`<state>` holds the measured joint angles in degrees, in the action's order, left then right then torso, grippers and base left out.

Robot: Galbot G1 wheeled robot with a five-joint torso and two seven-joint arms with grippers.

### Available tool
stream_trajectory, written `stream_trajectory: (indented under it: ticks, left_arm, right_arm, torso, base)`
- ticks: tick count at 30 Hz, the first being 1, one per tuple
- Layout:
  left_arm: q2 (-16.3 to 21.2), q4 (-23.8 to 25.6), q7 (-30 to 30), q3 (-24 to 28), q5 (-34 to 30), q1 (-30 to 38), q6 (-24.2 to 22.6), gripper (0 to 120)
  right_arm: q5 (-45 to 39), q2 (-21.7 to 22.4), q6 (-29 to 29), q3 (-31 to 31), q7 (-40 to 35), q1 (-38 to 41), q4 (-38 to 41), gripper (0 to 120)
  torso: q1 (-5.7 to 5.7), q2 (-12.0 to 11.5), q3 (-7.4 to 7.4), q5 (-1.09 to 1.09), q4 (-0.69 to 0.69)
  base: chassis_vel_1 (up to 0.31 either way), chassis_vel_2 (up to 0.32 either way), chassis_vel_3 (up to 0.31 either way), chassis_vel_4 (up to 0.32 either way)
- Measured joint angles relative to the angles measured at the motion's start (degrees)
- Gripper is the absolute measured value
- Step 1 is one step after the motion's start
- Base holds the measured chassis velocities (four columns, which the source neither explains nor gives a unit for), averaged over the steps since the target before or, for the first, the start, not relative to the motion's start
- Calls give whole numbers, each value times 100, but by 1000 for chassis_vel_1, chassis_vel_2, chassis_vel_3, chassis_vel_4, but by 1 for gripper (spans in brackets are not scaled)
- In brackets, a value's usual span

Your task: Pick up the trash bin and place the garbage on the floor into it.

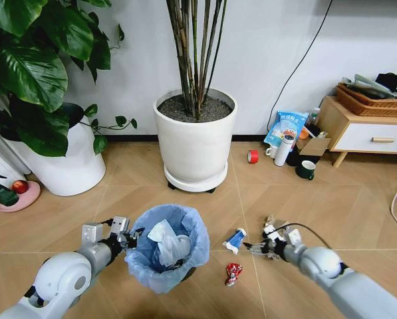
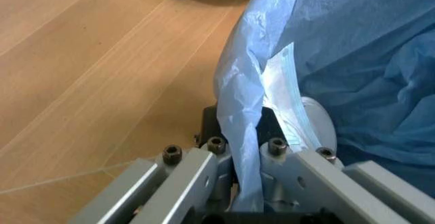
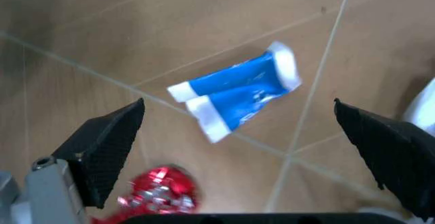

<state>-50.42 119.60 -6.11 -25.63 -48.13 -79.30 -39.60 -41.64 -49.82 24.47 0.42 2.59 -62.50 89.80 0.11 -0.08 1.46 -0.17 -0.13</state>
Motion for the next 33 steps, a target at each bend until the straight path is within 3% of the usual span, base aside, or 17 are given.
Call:
stream_trajectory:
  ticks: [1,3,5,15,24,33]
  left_arm:
    - [0,0,0,0,0,0,0,0]
    - [-7,3,3,-4,7,-9,-1,0]
    - [-7,-2,17,-5,12,-2,-1,0]
    - [-21,-51,81,-2,32,19,1,0]
    - [-26,-78,126,-20,62,30,10,0]
    - [-37,-91,128,-22,57,39,13,0]
  right_arm:
    - [0,0,0,0,0,0,0,100]
    - [-786,-288,314,-133,-995,57,38,100]
    - [-1083,-492,401,-191,-1454,119,-35,100]
    - [-1347,-1290,461,-323,-2572,604,-775,100]
    - [-1813,-1787,483,-243,-3024,806,-1111,99]
    - [-2415,-2190,532,-29,-3625,948,-1464,72]
  torso:
    - [0,0,0,0,0]
    - [0,0,0,-3,0]
    - [0,0,0,1,0]
    - [0,0,0,-1,0]
    - [0,0,0,-1,0]
    - [0,0,0,0,0]
  base:
    - [0,0,0,0]
    - [0,0,0,0]
    - [0,0,0,0]
    - [0,0,0,0]
    - [0,0,0,0]
    - [0,0,0,0]
